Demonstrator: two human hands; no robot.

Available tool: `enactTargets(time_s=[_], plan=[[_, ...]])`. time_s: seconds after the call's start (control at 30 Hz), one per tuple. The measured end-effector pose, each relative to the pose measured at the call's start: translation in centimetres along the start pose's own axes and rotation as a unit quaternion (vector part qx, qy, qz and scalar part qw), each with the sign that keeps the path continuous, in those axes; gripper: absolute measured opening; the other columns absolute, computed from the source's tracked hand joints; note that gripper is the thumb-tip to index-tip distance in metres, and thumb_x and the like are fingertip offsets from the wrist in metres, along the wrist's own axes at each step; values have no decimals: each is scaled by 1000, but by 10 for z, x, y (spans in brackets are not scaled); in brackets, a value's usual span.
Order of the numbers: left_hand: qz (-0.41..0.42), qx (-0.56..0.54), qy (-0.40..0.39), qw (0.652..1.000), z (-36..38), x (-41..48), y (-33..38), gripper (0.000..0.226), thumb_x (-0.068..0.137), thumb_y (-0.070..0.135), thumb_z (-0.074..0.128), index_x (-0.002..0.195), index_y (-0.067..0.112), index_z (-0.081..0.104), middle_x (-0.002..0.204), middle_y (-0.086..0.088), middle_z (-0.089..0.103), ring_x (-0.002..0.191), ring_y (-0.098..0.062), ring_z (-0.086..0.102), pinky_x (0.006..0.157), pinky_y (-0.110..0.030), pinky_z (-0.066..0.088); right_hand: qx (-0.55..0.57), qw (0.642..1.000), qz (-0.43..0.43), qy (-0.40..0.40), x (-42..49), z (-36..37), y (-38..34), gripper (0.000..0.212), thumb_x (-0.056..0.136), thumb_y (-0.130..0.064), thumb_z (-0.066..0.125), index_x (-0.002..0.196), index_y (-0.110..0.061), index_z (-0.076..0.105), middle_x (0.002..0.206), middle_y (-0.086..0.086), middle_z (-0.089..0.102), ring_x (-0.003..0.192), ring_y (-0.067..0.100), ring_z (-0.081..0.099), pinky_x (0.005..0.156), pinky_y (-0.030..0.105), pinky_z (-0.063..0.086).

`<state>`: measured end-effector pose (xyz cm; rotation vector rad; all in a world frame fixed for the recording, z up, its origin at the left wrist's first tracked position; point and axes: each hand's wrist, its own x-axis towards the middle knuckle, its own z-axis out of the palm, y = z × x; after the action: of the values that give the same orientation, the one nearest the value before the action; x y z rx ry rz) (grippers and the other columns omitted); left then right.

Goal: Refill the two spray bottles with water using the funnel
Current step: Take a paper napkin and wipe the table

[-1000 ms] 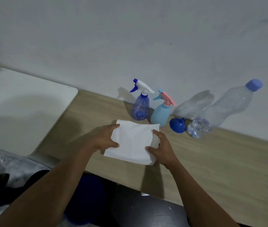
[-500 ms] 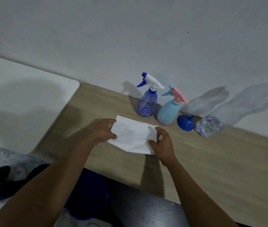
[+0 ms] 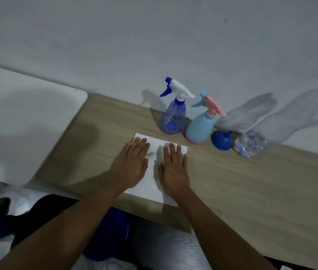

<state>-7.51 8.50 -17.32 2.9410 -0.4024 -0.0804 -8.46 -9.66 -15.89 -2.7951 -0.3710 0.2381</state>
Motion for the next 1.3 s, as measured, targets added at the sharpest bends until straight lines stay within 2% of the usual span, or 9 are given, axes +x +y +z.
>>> enactTargets(time_s=[0.07, 0.17, 0.3, 0.47, 0.63, 0.8, 0.97, 1.07, 1.3], plan=[[21, 3, -17, 1000, 10, 2, -3, 61, 101, 37, 15, 155, 10, 20, 162, -11, 21, 152, -25, 14, 122, -46, 21, -10, 1000, -10, -23, 5, 10, 4, 73, 96, -50, -3, 161, -17, 3, 168, 8, -5, 155, 28, -12, 126, 51, 0], [46, 10, -33, 998, 20, 6, -5, 61, 101, 39, 12, 157, 14, 11, 165, -8, 12, 153, -22, 5, 124, -43, 13, -51, 998, -21, -39, 7, 20, 11, 68, 101, -51, 8, 161, -19, 3, 168, 6, -8, 155, 25, -13, 126, 50, -3], [43, 23, -35, 998, 24, 7, -3, 63, 102, 45, 10, 157, 17, 15, 165, -7, 10, 153, -23, 5, 124, -44, 11, -68, 997, -20, -22, 8, 27, 14, 63, 105, -44, 22, 161, -17, 8, 169, 6, -5, 155, 25, -10, 126, 50, -2], [31, 19, -26, 999, 28, 11, 6, 66, 100, 47, 4, 158, 16, 10, 166, -7, 3, 153, -22, -2, 125, -42, 6, -64, 998, -21, -18, 9, 28, 23, 63, 106, -44, 21, 161, -18, 8, 169, 5, -5, 155, 24, -10, 126, 50, -1], [19, 3, -15, 1000, 33, 13, 32, 66, 100, 47, 6, 157, 15, 9, 165, -7, 2, 153, -22, -3, 125, -43, 6, -69, 997, -25, -25, 3, 21, 48, 64, 105, -47, 17, 161, -20, 4, 169, 3, -7, 155, 22, -13, 126, 49, -1], [15, 0, -20, 1000, 42, 20, 83, 67, 99, 46, 6, 157, 13, 6, 166, -7, -2, 153, -22, -6, 124, -41, 1, -79, 996, -27, -27, -16, 8, 93, 65, 103, -49, 14, 161, -21, 2, 169, 2, -7, 155, 21, -13, 126, 48, 0], [27, 0, -29, 999, 53, 32, 147, 65, 102, 44, 10, 157, 11, 5, 166, -10, -2, 153, -26, -5, 124, -43, 3, -86, 996, -17, -26, -43, -9, 156, 63, 105, -49, 17, 161, -22, 3, 169, 1, -6, 155, 20, -12, 127, 47, 1], [36, -5, -48, 998, 58, 37, 193, 64, 103, 43, 13, 156, 10, -1, 165, -10, -8, 152, -26, -11, 124, -44, 1, -93, 995, -12, -19, -66, -20, 194, 63, 106, -48, 19, 161, -22, 5, 169, 2, -4, 156, 22, -10, 127, 48, 2], [73, -9, -77, 994, 72, 44, 295, 66, 100, 43, 5, 156, 9, -4, 164, -11, -12, 151, -26, -15, 124, -44, -1, -76, 996, 33, -11, -128, -41, 278, 61, 106, -44, 23, 161, -22, 7, 169, 0, -3, 156, 21, -9, 127, 47, 2]])
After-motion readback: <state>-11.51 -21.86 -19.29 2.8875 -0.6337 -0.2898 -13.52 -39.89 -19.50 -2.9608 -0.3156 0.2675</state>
